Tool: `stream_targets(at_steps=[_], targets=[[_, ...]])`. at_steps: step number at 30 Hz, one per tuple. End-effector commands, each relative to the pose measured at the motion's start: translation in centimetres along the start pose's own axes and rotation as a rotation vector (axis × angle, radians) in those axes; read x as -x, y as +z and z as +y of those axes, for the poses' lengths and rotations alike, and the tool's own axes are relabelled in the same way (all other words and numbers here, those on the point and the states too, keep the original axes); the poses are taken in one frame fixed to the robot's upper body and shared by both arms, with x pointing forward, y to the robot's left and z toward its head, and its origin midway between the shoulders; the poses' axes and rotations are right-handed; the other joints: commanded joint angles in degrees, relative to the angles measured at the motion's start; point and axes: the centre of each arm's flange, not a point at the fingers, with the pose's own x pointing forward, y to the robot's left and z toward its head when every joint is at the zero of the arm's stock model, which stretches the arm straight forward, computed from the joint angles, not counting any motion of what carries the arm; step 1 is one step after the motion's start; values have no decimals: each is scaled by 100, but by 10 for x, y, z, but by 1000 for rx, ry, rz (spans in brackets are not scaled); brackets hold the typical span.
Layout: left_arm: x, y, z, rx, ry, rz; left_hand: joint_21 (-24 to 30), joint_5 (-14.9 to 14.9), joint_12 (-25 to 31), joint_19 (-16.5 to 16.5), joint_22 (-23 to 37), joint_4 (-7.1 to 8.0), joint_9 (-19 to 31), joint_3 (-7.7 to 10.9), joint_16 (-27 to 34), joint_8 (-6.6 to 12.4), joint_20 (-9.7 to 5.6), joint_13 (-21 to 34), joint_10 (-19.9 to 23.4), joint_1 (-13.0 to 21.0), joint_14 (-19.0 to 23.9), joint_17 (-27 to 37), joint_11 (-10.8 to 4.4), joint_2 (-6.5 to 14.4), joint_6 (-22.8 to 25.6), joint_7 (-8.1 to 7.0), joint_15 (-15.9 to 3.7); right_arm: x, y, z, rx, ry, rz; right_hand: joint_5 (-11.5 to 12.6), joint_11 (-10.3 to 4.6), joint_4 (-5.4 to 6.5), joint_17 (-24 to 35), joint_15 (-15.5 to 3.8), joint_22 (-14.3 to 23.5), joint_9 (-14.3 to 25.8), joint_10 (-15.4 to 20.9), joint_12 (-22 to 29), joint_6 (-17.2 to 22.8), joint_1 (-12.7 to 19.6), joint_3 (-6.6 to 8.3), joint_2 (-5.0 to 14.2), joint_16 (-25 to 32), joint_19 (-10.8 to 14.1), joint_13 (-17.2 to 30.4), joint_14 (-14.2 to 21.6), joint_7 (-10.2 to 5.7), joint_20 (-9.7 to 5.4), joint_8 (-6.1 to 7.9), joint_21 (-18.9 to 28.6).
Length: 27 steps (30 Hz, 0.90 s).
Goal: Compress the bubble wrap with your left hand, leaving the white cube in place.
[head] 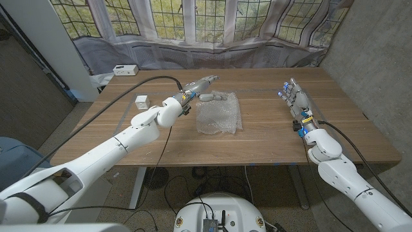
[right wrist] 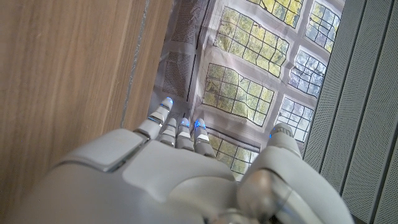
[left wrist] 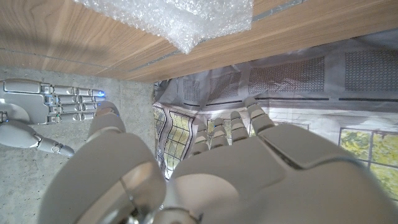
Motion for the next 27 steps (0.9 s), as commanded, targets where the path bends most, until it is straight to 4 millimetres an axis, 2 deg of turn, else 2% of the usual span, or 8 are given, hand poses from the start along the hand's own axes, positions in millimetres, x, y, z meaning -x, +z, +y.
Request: stream_targets(at_steps=[1,5,8,19,22,27], targets=[[-12,4,-14,-25,-13,26,21,34,45,26,11,4,35,-29,41,48,13,34,-69,-8,-74,14,-47,-91,29,-161,5,6,3,-1,12,-1,3,5,13,-44,15,21,14,27,15,-8,29,34,6,-6,-6,19,6,40,-48,27,11,1],[-19,8,-19,-47,-44,27,18,36,48,23,11,16,37,-37,26,36,14,37,-84,-6,-127,14,-46,-100,6,-203,-13,9,2,-1,2,-6,9,4,14,-45,14,22,14,27,21,-7,31,35,7,-7,-5,21,6,45,-47,32,11,1],[-23,10,-23,-50,-59,24,13,38,49,17,10,25,38,-43,26,8,14,40,-101,-4,-148,15,-39,-108,-64,-150,-4,11,1,-1,6,-9,11,4,15,-43,15,31,14,28,28,-5,29,33,8,-5,-4,22,6,50,-48,38,9,1],[-37,11,-37,-65,-91,26,-3,46,40,-16,7,44,40,-56,19,-7,14,46,-178,8,-227,15,-27,-121,-127,-127,-2,17,-1,-3,0,-29,14,3,22,-45,14,50,15,29,74,8,37,34,10,-9,1,17,8,76,-59,72,10,-2],[-39,9,-45,-56,-85,32,-8,56,100,-34,7,63,41,-66,79,39,12,48,-68,23,-98,15,-132,-125,-15,-121,-70,17,-2,-3,1,-24,19,3,24,-44,15,52,15,29,79,9,28,34,11,-8,1,17,9,78,-68,77,5,-2],[-43,7,-52,-71,-109,43,-3,64,140,-27,9,73,41,-72,107,56,11,47,20,33,-20,15,-170,-127,38,-115,-108,16,-4,-4,-1,-27,23,4,21,-48,13,55,15,29,78,6,21,43,16,-4,-1,14,9,79,-67,82,2,-4]])
